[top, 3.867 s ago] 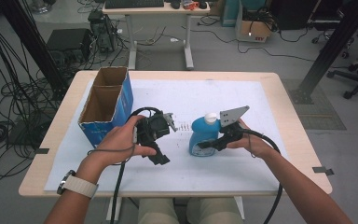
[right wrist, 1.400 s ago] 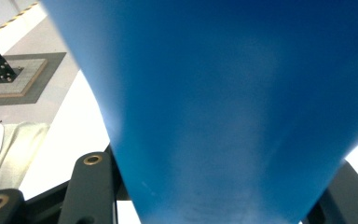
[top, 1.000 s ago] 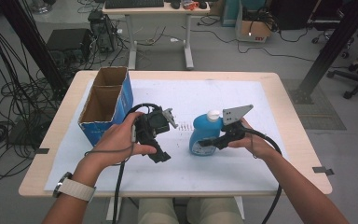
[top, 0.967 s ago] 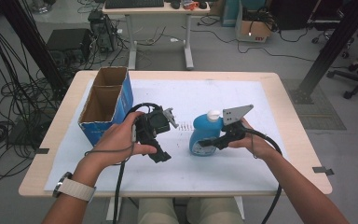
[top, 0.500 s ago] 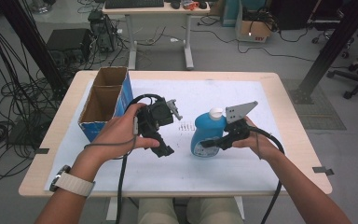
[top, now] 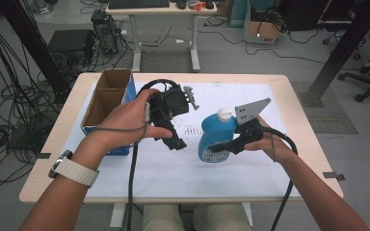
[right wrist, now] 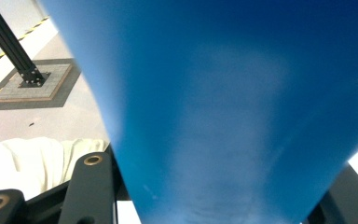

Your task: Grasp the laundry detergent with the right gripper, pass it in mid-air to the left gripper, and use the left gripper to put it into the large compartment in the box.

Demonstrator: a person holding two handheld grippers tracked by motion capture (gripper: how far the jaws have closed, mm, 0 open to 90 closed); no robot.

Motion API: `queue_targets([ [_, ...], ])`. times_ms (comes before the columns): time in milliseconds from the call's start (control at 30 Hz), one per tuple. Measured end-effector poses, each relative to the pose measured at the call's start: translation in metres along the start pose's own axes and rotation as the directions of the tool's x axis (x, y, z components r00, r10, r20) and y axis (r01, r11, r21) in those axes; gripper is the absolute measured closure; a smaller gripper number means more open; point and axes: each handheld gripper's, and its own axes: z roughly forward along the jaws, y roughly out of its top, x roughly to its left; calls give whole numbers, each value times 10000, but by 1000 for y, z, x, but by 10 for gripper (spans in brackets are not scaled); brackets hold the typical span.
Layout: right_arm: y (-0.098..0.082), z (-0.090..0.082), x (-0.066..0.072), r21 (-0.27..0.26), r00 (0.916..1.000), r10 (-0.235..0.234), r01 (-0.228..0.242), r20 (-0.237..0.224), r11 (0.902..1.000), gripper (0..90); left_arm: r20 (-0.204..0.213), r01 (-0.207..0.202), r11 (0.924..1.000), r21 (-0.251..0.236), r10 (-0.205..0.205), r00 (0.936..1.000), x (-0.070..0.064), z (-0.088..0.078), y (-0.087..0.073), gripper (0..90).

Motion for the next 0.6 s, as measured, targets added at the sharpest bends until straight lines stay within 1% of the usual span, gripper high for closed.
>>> queue_targets([
  [33, 0, 0, 0, 0, 10000, 0, 0, 0, 10000, 431, 0, 0, 10000, 0, 0, 10000, 0, 0, 0, 73],
  [133, 7, -3, 4, 27, 9999, -151, 151, 46, 9999, 431, 26, -90, 10000, 35, 90, 10000, 4, -6, 4, 73],
  [300, 18, -6, 8, 142, 9996, -287, 286, 13, 9995, 431, 81, -179, 9998, 20, 179, 9998, 10, -14, 11, 73],
  [333, 18, -6, 8, 142, 9996, -287, 286, 13, 9995, 431, 81, -179, 9998, 20, 179, 9998, 10, -14, 11, 73],
  [400, 25, -8, 9, 175, 9991, -413, 413, 8, 9990, 431, 121, -247, 9997, 61, 246, 9996, 11, -16, 14, 72],
  [433, 27, -8, 10, 183, 9990, -437, 437, 2, 9989, 431, 166, -392, 9992, 97, 390, 9991, 11, -18, 16, 72],
  [467, 27, -8, 10, 183, 9990, -437, 437, 2, 9989, 431, 166, -392, 9992, 97, 390, 9991, 11, -18, 16, 71],
  [567, 31, -7, 11, 190, 9986, -537, 537, -11, 9984, 431, 300, -598, 9982, 107, 595, 9978, 10, -21, 21, 70],
  [600, 32, -6, 11, 198, 9986, -531, 532, -19, 9984, 431, 349, -717, 9974, 19, 716, 9968, 9, -21, 23, 69],
])
